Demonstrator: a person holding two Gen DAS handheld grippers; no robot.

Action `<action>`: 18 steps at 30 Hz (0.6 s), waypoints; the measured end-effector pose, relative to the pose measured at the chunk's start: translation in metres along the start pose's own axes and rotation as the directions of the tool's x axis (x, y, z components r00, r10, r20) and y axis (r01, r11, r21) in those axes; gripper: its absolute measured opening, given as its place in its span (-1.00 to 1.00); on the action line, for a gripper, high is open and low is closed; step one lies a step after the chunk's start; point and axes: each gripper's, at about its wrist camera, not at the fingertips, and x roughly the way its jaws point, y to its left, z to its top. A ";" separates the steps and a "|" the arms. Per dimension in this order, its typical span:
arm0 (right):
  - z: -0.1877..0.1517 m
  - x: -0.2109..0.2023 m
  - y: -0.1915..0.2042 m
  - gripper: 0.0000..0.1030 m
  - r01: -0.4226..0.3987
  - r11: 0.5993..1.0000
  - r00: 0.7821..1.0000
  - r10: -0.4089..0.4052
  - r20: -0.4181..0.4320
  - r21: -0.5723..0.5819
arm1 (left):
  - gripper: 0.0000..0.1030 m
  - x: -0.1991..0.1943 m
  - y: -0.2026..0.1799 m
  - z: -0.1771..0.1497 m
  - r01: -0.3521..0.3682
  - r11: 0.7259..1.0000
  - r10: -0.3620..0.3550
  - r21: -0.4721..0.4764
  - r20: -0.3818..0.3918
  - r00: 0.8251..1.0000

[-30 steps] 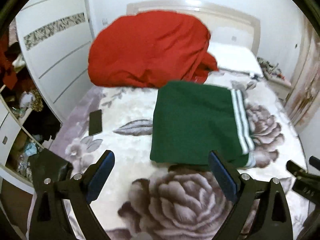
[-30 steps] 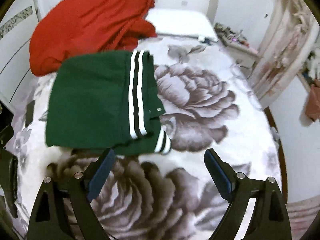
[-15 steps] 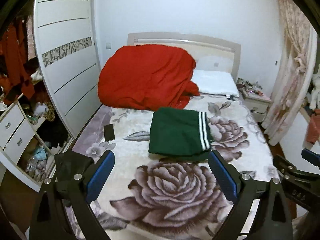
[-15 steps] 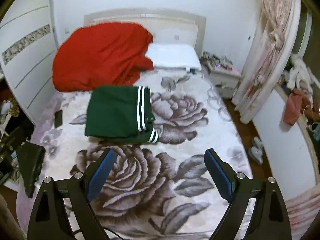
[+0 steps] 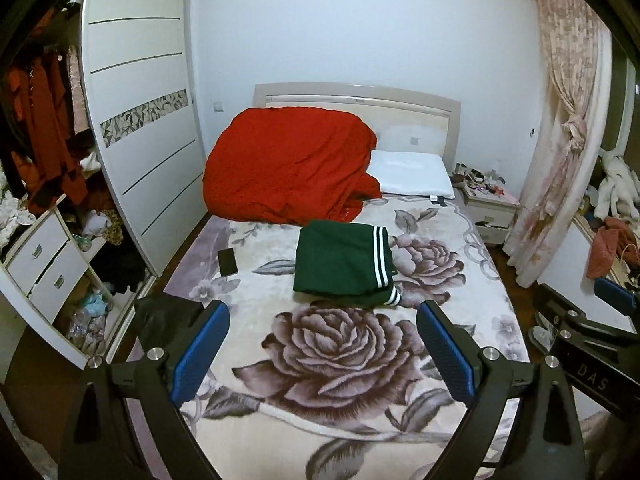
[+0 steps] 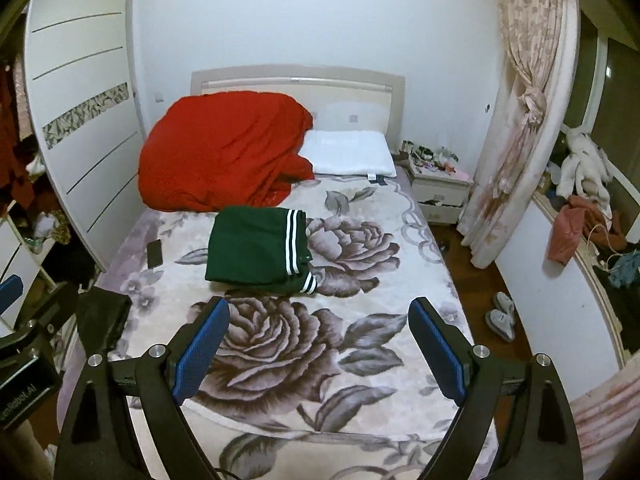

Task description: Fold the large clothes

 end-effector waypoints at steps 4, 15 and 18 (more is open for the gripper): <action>-0.003 -0.036 -0.006 0.80 -0.005 1.000 1.000 0.005 0.019 -0.005 | 0.85 -0.020 -0.004 -0.001 -0.007 1.000 0.007 0.001 0.007 1.000; -0.003 -0.104 -0.019 0.84 -0.006 1.000 0.996 0.006 0.085 -0.003 | 0.86 -0.056 -0.002 -0.002 -0.033 0.999 0.034 -0.028 0.047 0.998; -0.003 -0.113 -0.020 0.85 -0.012 1.000 0.996 0.013 0.091 -0.010 | 0.88 -0.063 -0.001 -0.001 -0.041 0.999 0.042 -0.034 0.047 0.998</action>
